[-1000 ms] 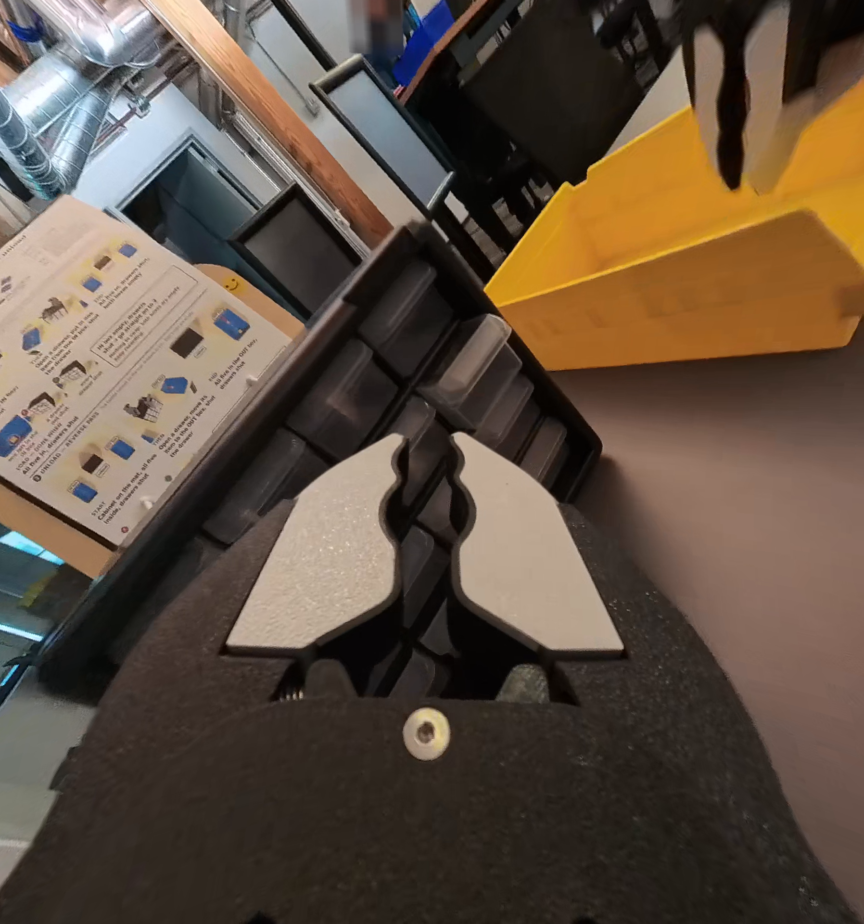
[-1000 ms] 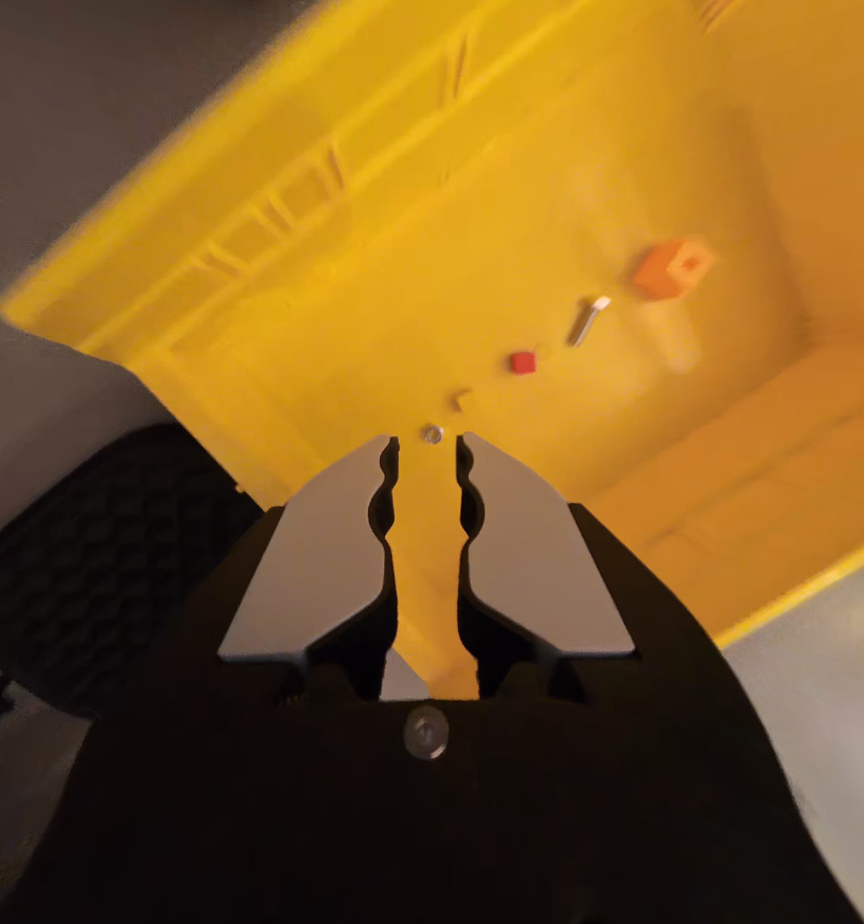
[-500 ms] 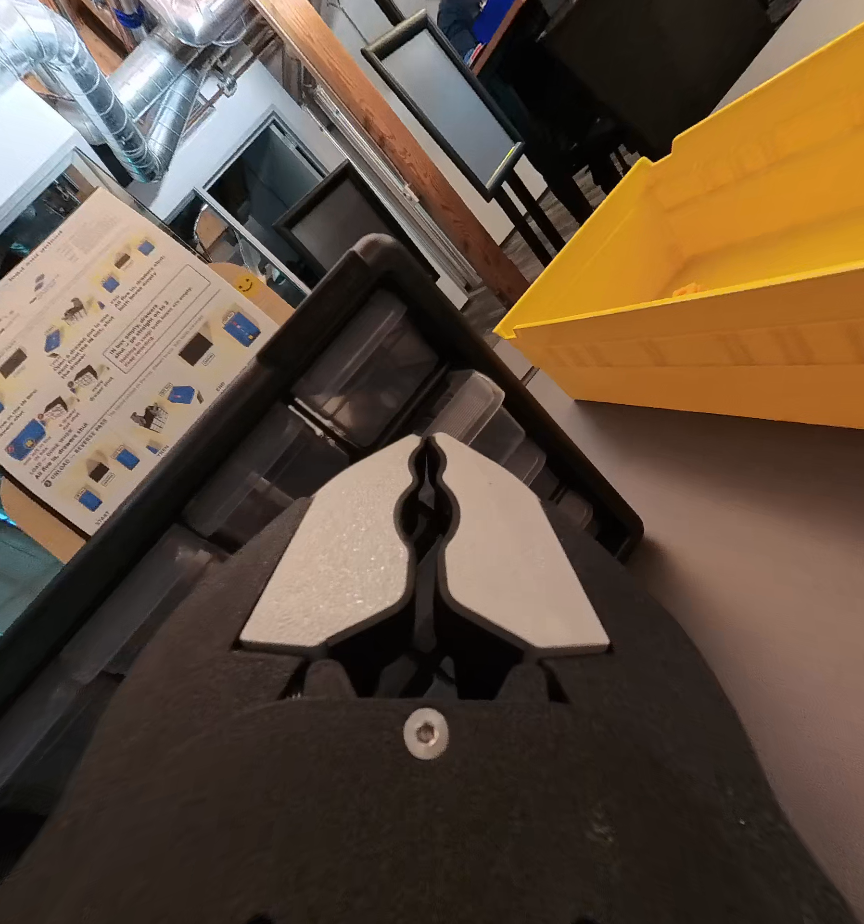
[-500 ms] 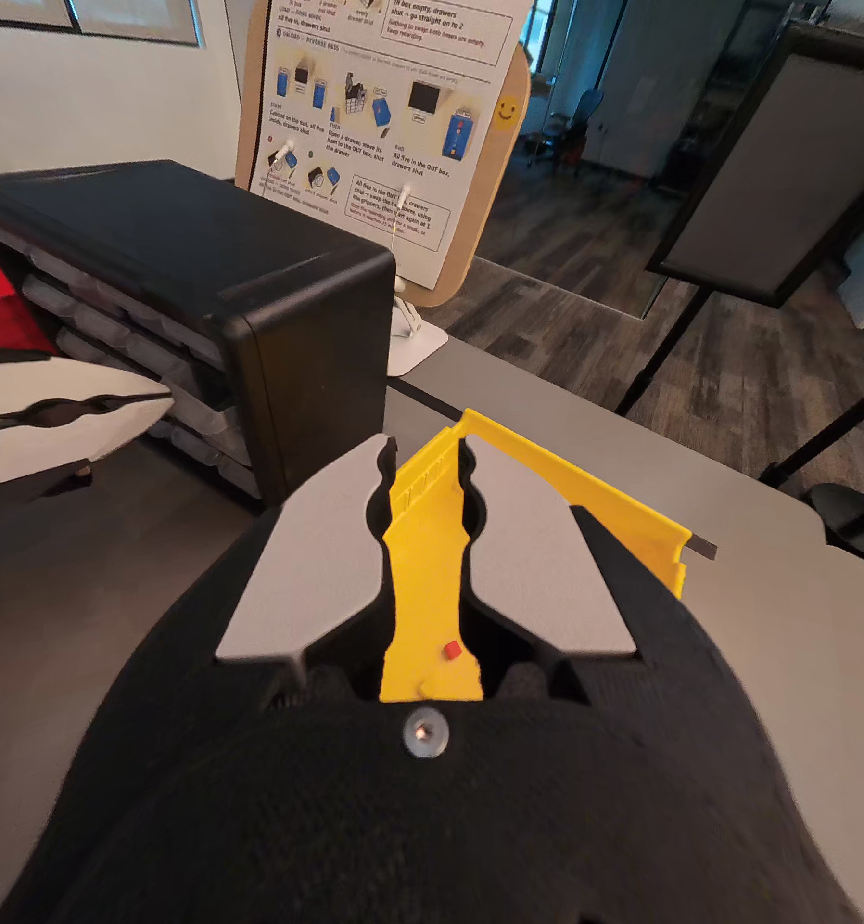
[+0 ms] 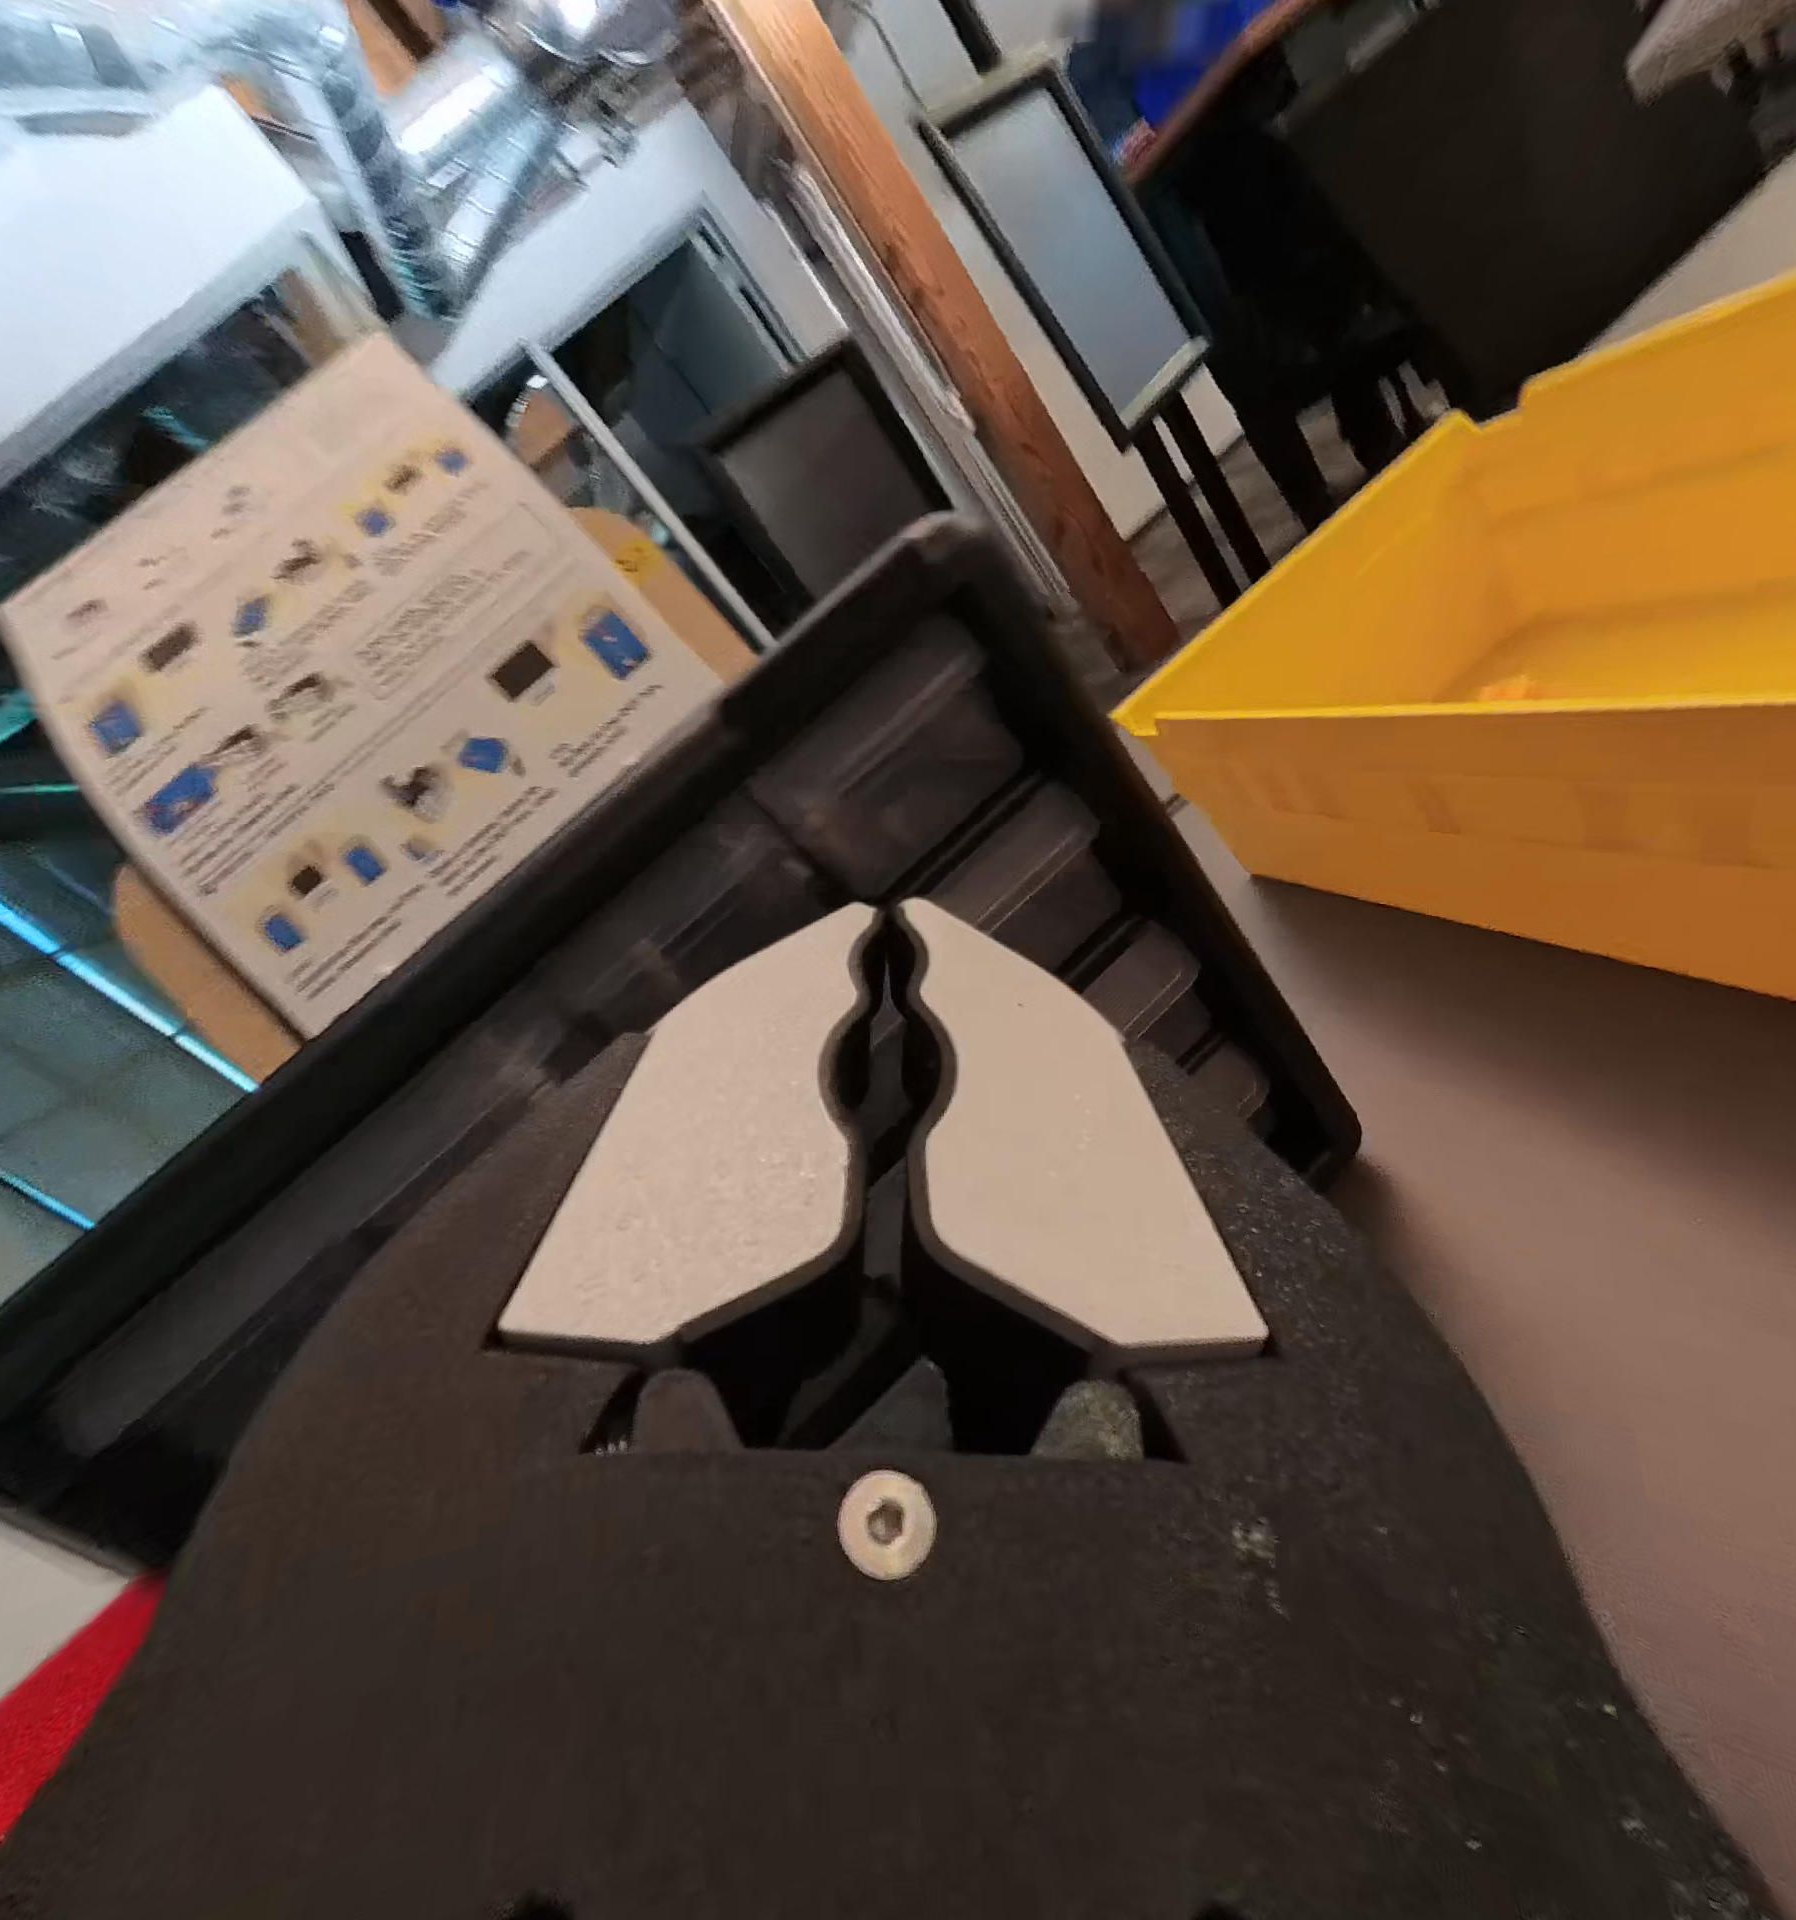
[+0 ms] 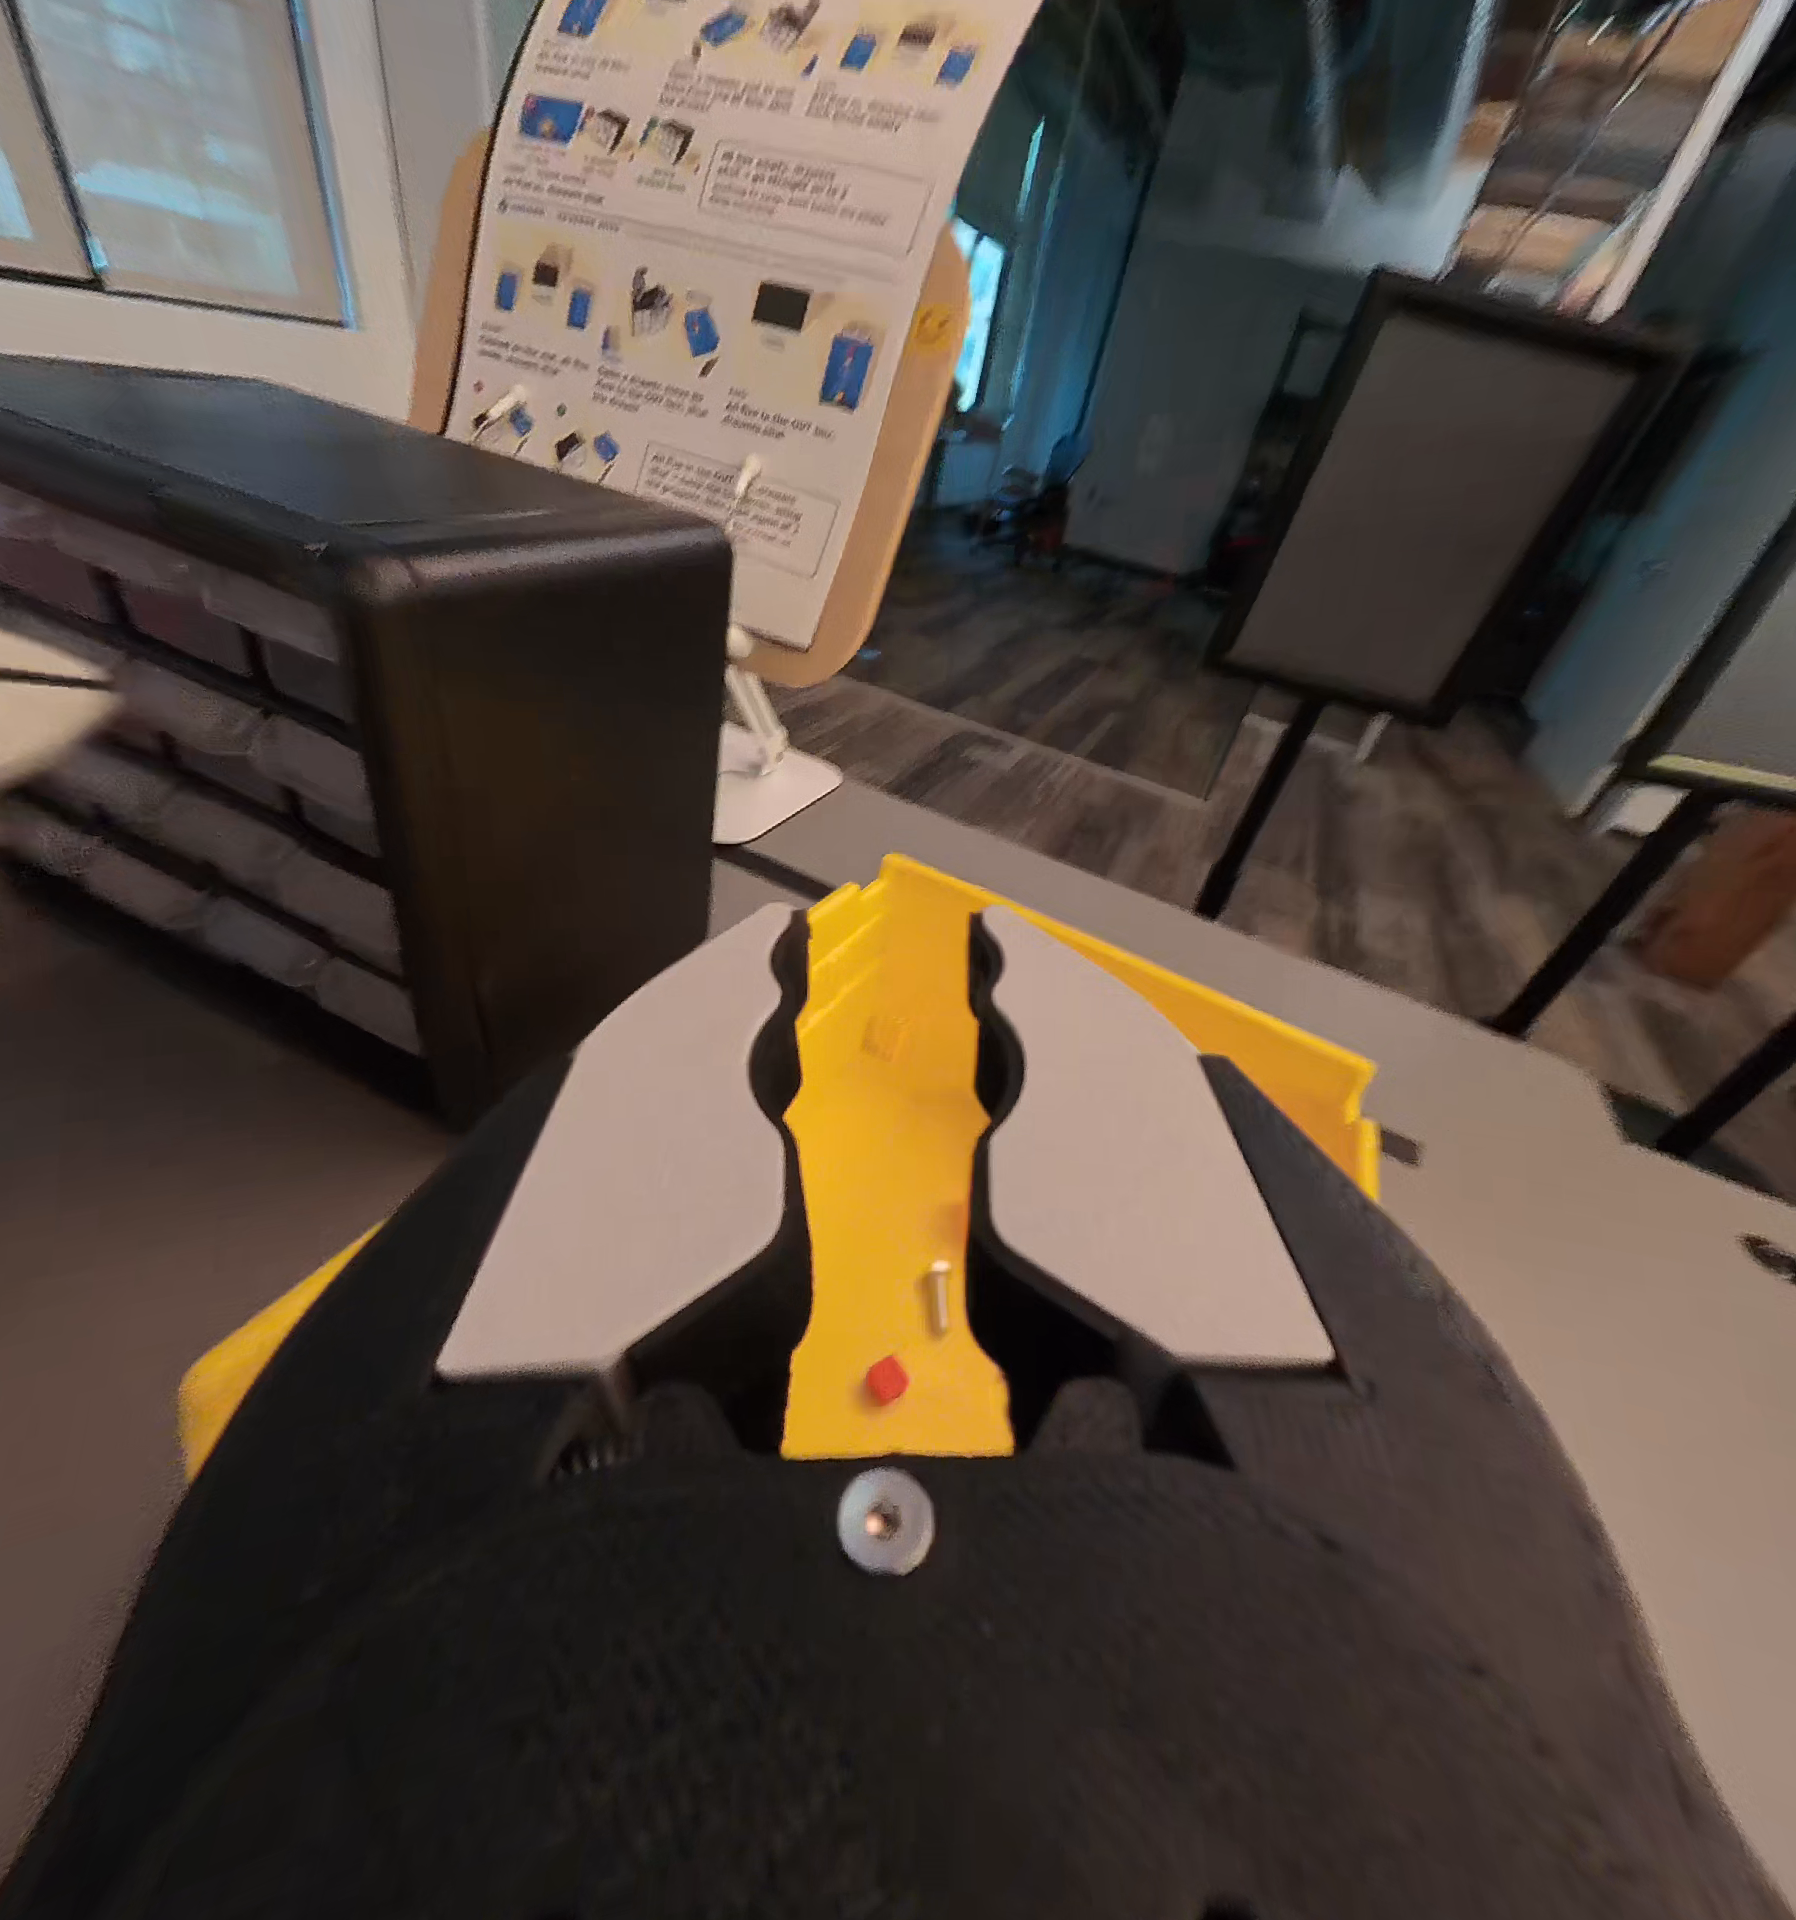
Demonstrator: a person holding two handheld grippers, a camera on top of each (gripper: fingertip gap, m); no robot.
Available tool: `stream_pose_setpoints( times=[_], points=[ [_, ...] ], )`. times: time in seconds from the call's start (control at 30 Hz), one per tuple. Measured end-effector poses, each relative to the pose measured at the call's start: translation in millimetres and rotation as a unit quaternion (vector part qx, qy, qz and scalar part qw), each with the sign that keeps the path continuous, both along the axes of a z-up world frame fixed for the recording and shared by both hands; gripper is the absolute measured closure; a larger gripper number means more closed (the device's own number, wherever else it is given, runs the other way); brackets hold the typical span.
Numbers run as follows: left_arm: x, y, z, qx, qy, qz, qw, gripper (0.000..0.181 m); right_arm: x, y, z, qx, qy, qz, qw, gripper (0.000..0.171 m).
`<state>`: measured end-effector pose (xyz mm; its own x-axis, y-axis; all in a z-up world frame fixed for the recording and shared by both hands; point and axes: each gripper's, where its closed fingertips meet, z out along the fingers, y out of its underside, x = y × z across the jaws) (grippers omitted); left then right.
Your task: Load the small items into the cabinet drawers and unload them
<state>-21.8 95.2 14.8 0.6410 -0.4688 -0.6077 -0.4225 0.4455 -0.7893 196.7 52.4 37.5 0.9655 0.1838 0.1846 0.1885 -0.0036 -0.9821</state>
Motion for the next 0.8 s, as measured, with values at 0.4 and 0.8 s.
stream_pose_setpoints(
  times=[0.4, 0.8],
  points=[
    [-199.4, 7.9, 66.2, -0.062, -0.093, 0.101, 0.989, 0.172, 13.0, -31.8, 60.1, 0.136, 0.084, -0.029, 0.987, 0.121],
    [-257.6, 42.1, 165.0, -0.188, -0.186, -0.031, 0.964, 0.164, 85.2, 4.6, 38.1, -0.149, 0.004, -0.154, 0.977, 0.128]
  ],
)
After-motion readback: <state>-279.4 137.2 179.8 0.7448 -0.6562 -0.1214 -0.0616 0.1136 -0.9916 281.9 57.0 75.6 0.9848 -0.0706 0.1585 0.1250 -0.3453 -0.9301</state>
